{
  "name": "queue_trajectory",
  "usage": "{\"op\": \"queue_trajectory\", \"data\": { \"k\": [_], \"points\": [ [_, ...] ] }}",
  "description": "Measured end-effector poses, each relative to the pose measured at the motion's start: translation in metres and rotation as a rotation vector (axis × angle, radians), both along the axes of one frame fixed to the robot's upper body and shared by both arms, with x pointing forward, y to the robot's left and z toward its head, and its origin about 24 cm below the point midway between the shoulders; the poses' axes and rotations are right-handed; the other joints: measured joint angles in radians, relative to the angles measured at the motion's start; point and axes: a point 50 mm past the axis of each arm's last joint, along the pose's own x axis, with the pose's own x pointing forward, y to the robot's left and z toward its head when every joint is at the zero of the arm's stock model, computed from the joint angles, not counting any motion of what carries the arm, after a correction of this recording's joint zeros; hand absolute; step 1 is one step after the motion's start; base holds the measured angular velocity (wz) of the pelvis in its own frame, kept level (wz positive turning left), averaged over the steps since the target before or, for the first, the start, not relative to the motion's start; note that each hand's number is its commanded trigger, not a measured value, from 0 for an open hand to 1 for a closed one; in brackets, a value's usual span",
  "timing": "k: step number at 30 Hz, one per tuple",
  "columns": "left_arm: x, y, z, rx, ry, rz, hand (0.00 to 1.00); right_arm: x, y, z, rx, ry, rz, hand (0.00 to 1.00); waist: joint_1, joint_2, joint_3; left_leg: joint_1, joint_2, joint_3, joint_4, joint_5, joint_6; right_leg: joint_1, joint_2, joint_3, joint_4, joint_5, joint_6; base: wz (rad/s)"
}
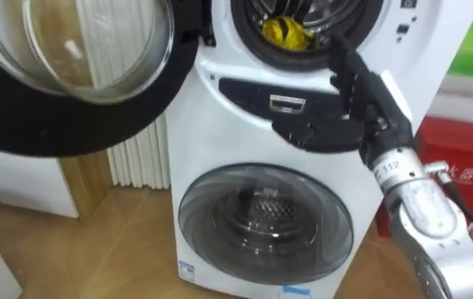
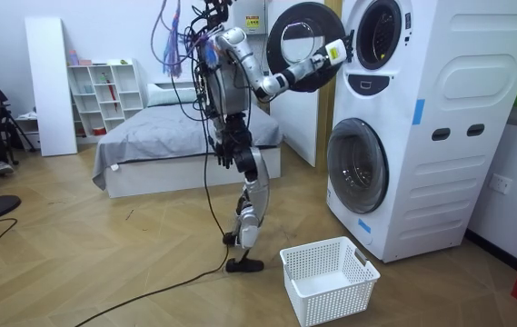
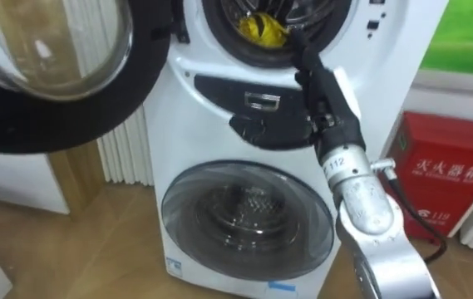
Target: Pick clothes from washing machine
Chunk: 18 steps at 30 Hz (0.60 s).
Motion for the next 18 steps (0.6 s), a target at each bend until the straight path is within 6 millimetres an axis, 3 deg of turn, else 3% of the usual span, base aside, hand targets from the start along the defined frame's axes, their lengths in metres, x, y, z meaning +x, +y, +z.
{"op": "queue_trajectory", "data": {
  "k": [1,2,3,4,5,6,7,9,11,12,13,14,16,17,18],
  "points": [
    [-0.001,0.000,0.000,0.000,0.002,0.002,0.00,0.000,0.001,0.000,0.001,-0.001,0.006,0.00,0.002,-0.001,-0.0011,-0.011,0.001,0.000,-0.059,0.015,-0.004,0.001,0.000,0.000,0.000,-0.006,0.004,-0.11],
    [-0.004,0.001,0.000,0.001,0.009,0.004,0.00,0.000,0.001,0.001,0.003,-0.003,0.014,0.00,0.006,-0.007,-0.0037,-0.026,0.001,-0.002,-0.141,0.088,-0.004,0.011,-0.004,0.006,0.001,-0.017,0.012,-0.23],
    [-0.008,0.002,0.001,0.000,0.018,0.004,0.00,0.000,0.002,0.002,0.007,-0.006,0.017,0.00,0.016,-0.014,-0.0121,-0.022,0.000,0.000,-0.192,0.158,-0.003,0.015,-0.012,0.013,0.000,-0.027,0.020,-0.23],
    [-0.008,0.002,0.001,-0.003,0.018,0.004,0.00,0.001,0.002,0.004,0.010,-0.012,0.017,0.00,0.013,-0.018,-0.0147,-0.018,-0.005,0.003,-0.204,0.187,0.005,0.017,-0.016,0.014,-0.002,-0.031,0.026,-0.08],
    [-0.006,0.002,0.001,-0.016,0.013,0.001,0.00,0.002,0.003,0.008,0.017,-0.023,0.020,0.00,-0.002,-0.026,-0.0152,-0.009,-0.025,0.002,-0.219,0.215,0.029,0.023,-0.025,0.020,-0.014,-0.030,0.042,0.06],
    [-0.004,0.000,0.000,-0.031,0.000,-0.003,0.00,0.002,0.004,0.012,0.016,-0.039,0.024,0.00,-0.006,-0.029,-0.0182,-0.007,-0.044,0.010,-0.213,0.222,0.046,0.031,-0.043,0.023,-0.026,-0.031,0.052,0.04],
    [-0.003,0.000,0.000,-0.037,-0.007,-0.004,0.00,0.001,0.005,0.014,0.018,-0.048,0.025,0.00,-0.007,-0.034,-0.0218,-0.005,-0.054,0.016,-0.207,0.215,0.053,0.037,-0.055,0.025,-0.033,-0.033,0.060,-0.05],
    [0.006,0.001,0.001,-0.041,-0.034,-0.007,0.00,-0.004,0.008,0.026,0.034,-0.104,0.034,0.00,-0.025,-0.041,-0.0254,-0.003,-0.101,0.033,-0.180,0.175,0.079,0.056,-0.107,0.020,-0.030,-0.048,0.093,0.11],
    [0.019,0.002,0.001,-0.040,-0.068,-0.014,0.00,-0.007,0.008,0.034,0.030,-0.139,0.040,0.00,-0.035,-0.030,-0.0161,0.003,-0.129,0.041,-0.142,0.138,0.104,0.065,-0.142,0.031,0.027,-0.061,0.116,0.18],
    [0.027,0.004,0.002,-0.033,-0.091,-0.018,0.00,-0.007,0.007,0.034,0.034,-0.139,0.041,0.00,-0.035,-0.029,-0.0100,0.028,-0.145,0.068,-0.146,0.119,0.122,0.047,-0.168,0.049,0.108,-0.065,0.123,0.08],
    [0.032,0.005,0.003,-0.028,-0.105,-0.020,0.00,-0.007,0.007,0.034,0.038,-0.139,0.042,0.00,-0.035,-0.027,-0.0086,0.045,-0.152,0.075,-0.156,0.109,0.123,0.031,-0.181,0.052,0.165,-0.064,0.124,0.08],
    [0.040,0.008,0.005,-0.017,-0.129,-0.028,0.00,-0.007,0.006,0.035,0.042,-0.147,0.041,0.00,-0.036,-0.034,-0.0024,0.071,-0.174,0.076,-0.171,0.094,0.134,-0.007,-0.213,0.052,0.276,-0.054,0.140,0.12],
    [0.053,0.010,0.008,-0.002,-0.159,-0.039,0.00,-0.008,0.006,0.036,0.035,-0.159,0.038,0.00,-0.041,-0.038,0.0012,0.100,-0.195,0.081,-0.171,0.065,0.150,-0.062,-0.243,0.072,0.416,0.001,0.149,0.06],
    [0.060,0.010,0.008,0.001,-0.172,-0.045,0.00,-0.008,0.006,0.037,0.032,-0.162,0.036,0.00,-0.040,-0.033,0.0020,0.125,-0.196,0.077,-0.174,0.048,0.160,-0.082,-0.240,0.084,0.477,0.059,0.146,-0.07],
    [0.061,0.010,0.009,0.009,-0.171,-0.069,0.00,-0.008,0.005,0.037,0.028,-0.164,0.037,0.00,-0.039,-0.020,0.0097,0.154,-0.197,0.067,-0.191,0.036,0.168,-0.103,-0.238,0.089,0.526,0.096,0.143,-0.09]
  ]
}}
